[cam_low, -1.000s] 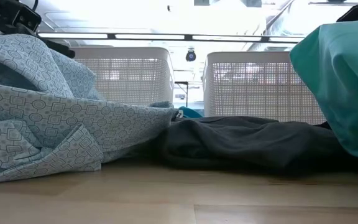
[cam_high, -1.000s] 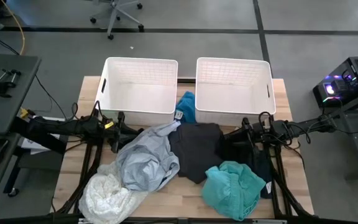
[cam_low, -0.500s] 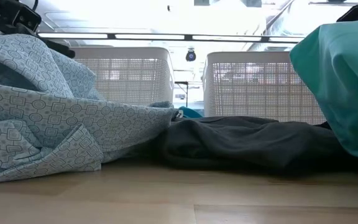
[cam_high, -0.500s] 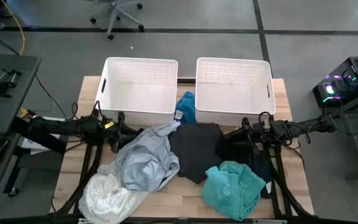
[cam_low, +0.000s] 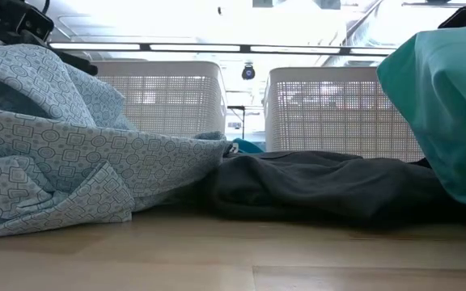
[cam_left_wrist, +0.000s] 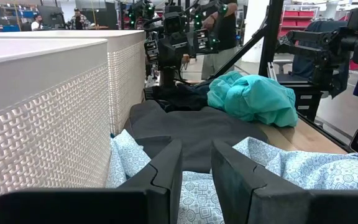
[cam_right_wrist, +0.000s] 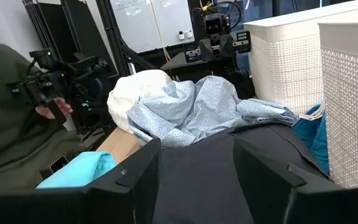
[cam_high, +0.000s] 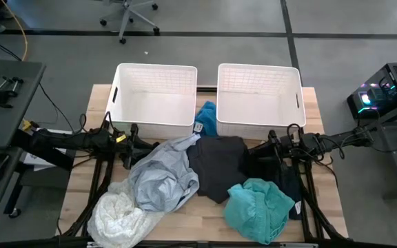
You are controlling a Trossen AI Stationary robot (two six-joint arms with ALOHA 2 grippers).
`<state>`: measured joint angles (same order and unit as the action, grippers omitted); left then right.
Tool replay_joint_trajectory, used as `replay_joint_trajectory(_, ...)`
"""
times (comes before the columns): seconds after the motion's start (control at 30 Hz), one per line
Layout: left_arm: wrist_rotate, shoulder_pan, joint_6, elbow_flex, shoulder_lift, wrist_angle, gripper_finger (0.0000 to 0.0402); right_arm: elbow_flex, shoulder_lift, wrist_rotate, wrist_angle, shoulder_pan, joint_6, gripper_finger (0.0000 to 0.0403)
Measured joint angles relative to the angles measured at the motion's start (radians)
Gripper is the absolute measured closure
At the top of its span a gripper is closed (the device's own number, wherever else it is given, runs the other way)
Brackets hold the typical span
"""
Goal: Sort clothes
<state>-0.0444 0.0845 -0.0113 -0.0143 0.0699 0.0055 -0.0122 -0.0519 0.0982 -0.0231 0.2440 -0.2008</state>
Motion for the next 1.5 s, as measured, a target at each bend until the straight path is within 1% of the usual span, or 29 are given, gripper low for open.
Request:
replay_joint_trajectory(0.47, 0.000, 0.000, 0.009, 0.000, 0.000, 0.001, 0.0330, 0.000, 0.000, 0.000, 0.000, 0.000, 0.000, 0.0215)
replay_joint_trajectory(0.7, 0.003, 0.001, 0.169, 0.000, -0.001, 0.005, 0.0330, 0.000, 0.000, 0.000, 0.000, 0.000, 0.000, 0.0215)
replay_joint_trajectory(0.8, 0.003, 0.001, 0.201, 0.000, -0.001, 0.017, 0.0330, 0.000, 0.000, 0.005, 0.000, 0.000, 0.002, 0.0215)
replay_joint_trajectory(0.83, 0.004, 0.001, 0.211, 0.000, -0.001, 0.022, 0.0330, 0.000, 0.000, 0.016, -0.002, -0.001, 0.003, 0.0215)
replay_joint_trajectory(0.87, 0.007, 0.002, 0.215, 0.000, -0.001, 0.026, 0.0330, 0.000, 0.000, 0.033, -0.014, -0.001, -0.039, 0.0215)
replay_joint_trajectory(0.97, 0.010, 0.002, 0.216, 0.000, -0.001, 0.030, 0.0330, 0.001, 0.000, 0.115, -0.106, -0.001, -0.303, 0.0215)
replay_joint_trajectory(1.03, 0.010, 0.002, 0.202, 0.000, 0.000, 0.037, 0.0330, 0.001, 0.000, 0.177, -0.161, -0.001, -0.410, 0.0215)
replay_joint_trajectory(1.13, 0.010, 0.002, 0.188, 0.000, 0.000, 0.082, 0.0330, 0.001, 0.000, 0.279, -0.184, -0.001, -0.389, 0.0215)
replay_joint_trajectory(1.2, 0.010, 0.002, 0.185, 0.000, 0.000, 0.120, 0.0330, 0.001, 0.000, 0.303, -0.185, 0.000, -0.382, 0.0215)
replay_joint_trajectory(1.23, 0.010, 0.002, 0.185, 0.000, 0.000, 0.133, 0.0330, 0.001, 0.000, 0.298, -0.183, 0.000, -0.394, 0.0215)
replay_joint_trajectory(1.3, 0.010, 0.002, 0.185, 0.000, 0.000, 0.149, 0.0330, 0.001, 0.000, 0.244, -0.167, -0.001, -0.427, 0.0215)
replay_joint_trajectory(1.4, 0.010, 0.002, 0.174, 0.000, 0.000, 0.151, 0.0330, 0.001, -0.011, 0.092, -0.129, -0.001, -0.482, 0.0215)
replay_joint_trajectory(1.5, 0.004, 0.002, 0.175, 0.000, 0.000, 0.151, 0.0330, 0.001, -0.051, -0.055, -0.109, -0.001, -0.640, 0.0215)
